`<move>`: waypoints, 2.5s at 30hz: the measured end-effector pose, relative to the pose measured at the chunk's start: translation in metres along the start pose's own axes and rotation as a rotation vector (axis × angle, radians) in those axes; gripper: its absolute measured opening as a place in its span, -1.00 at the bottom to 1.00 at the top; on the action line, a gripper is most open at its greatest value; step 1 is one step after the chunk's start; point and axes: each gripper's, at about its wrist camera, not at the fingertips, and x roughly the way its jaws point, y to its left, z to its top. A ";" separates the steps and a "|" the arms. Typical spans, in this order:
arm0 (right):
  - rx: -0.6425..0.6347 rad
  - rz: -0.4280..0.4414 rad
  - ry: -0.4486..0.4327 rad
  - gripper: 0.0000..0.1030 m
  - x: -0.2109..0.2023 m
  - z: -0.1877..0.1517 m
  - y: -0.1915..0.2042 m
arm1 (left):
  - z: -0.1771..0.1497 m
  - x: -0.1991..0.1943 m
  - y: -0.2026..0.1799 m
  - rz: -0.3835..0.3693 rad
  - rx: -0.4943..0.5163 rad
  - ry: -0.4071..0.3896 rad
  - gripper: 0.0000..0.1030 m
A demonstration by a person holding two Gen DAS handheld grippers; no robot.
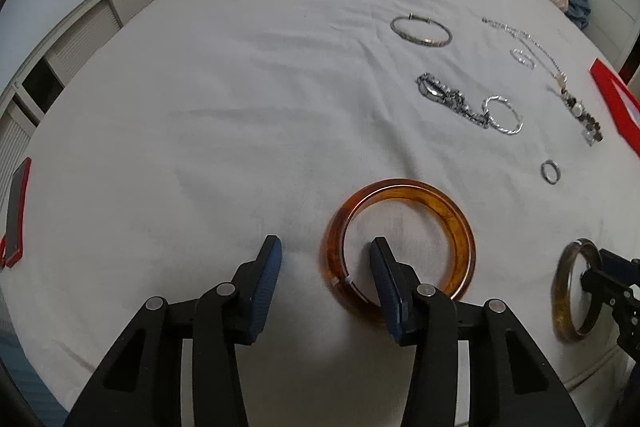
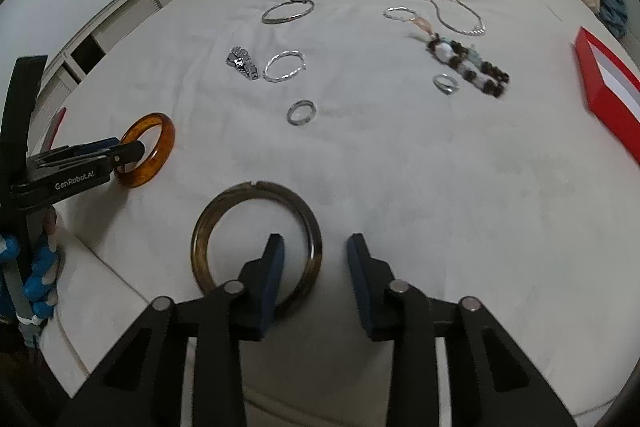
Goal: Organize jewelry
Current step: 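Grasp the amber bangle with the left tool while the right tool grasps the dark bangle, then carry both bangles into the red box and open both tools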
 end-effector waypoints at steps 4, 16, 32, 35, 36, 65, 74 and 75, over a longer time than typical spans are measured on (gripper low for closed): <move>-0.082 -0.034 0.010 -0.81 0.013 0.007 0.008 | 0.003 0.001 -0.009 -0.006 0.041 -0.005 -0.54; -0.048 -0.039 -0.100 -0.85 -0.051 0.006 -0.025 | 0.014 -0.054 -0.046 -0.035 0.048 -0.124 -0.80; 0.252 -0.357 -0.331 -0.85 -0.176 0.036 -0.297 | 0.134 -0.089 -0.346 -0.362 0.313 -0.226 -0.80; 0.274 -0.383 -0.328 -0.85 -0.169 0.046 -0.340 | 0.157 -0.069 -0.405 -0.362 0.356 -0.224 -0.80; 0.277 -0.388 -0.325 -0.85 -0.166 0.050 -0.350 | 0.162 -0.061 -0.421 -0.352 0.370 -0.220 -0.80; 0.002 -0.373 -0.067 -0.40 -0.091 0.056 -0.375 | 0.128 0.031 -0.476 -0.101 0.353 0.029 -0.62; 0.095 -0.413 -0.197 -0.38 -0.182 0.038 -0.352 | 0.124 -0.025 -0.440 -0.234 0.273 -0.085 -0.32; 0.101 -0.410 -0.209 -0.38 -0.190 0.036 -0.345 | 0.120 -0.036 -0.434 -0.237 0.270 -0.104 -0.32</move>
